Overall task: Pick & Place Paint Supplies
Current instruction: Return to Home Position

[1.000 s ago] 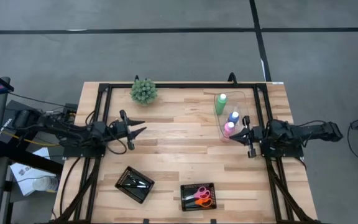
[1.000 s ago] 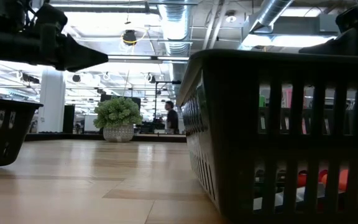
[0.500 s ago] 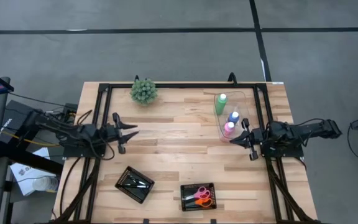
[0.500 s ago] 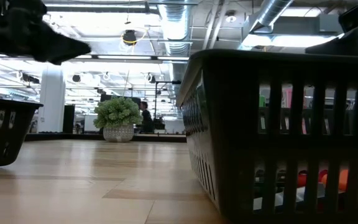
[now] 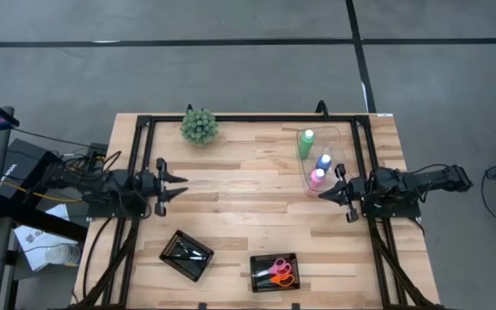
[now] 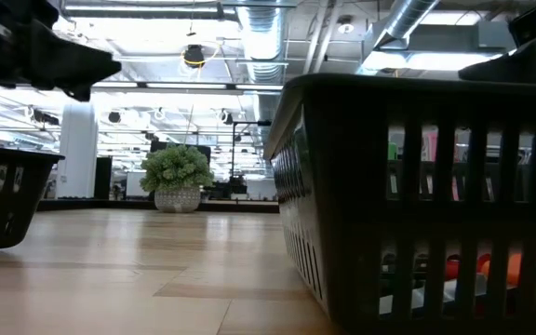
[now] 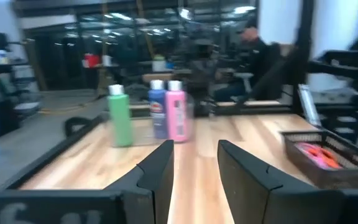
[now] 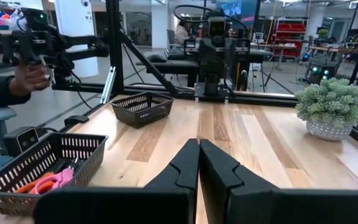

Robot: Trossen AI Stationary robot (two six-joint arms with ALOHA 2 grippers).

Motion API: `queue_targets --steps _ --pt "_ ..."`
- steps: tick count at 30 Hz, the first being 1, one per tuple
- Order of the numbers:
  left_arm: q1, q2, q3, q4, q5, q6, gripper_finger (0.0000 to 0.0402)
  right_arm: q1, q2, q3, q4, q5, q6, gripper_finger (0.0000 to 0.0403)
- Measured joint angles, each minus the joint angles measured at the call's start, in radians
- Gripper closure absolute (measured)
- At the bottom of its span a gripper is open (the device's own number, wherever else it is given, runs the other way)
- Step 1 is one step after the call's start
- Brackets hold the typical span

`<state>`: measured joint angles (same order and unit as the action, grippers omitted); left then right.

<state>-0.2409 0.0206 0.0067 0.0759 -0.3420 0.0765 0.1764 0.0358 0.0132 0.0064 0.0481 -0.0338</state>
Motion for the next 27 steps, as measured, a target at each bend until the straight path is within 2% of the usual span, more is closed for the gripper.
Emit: queue_targets --steps 5,8,11,15,19,27 --pt "0.137 -0.001 0.0 -0.004 0.011 -0.005 0.0284 -0.016 0.001 0.0 -0.002 -0.001 -0.005 0.0399" --pt "0.231 0.001 0.0 -0.015 0.072 -0.014 0.0284 -0.038 0.001 0.0 -0.002 -0.002 -0.012 0.0399" --pt "0.31 0.004 0.0 -0.023 0.122 -0.014 0.0284 -0.082 0.003 0.0 -0.002 0.0 -0.02 0.0399" --pt "0.391 0.005 0.0 -0.025 0.126 -0.008 0.0284 -0.158 0.003 0.0 -0.002 0.0 -0.027 0.0399" --pt "0.437 0.019 0.0 -0.028 0.145 -0.01 0.0284 -0.215 0.003 0.0 -0.011 -0.049 -0.021 0.0399" --pt "0.45 0.041 0.0 -0.009 0.163 -0.013 0.0284 -0.224 0.003 0.0 -0.011 -0.049 -0.018 0.0399"
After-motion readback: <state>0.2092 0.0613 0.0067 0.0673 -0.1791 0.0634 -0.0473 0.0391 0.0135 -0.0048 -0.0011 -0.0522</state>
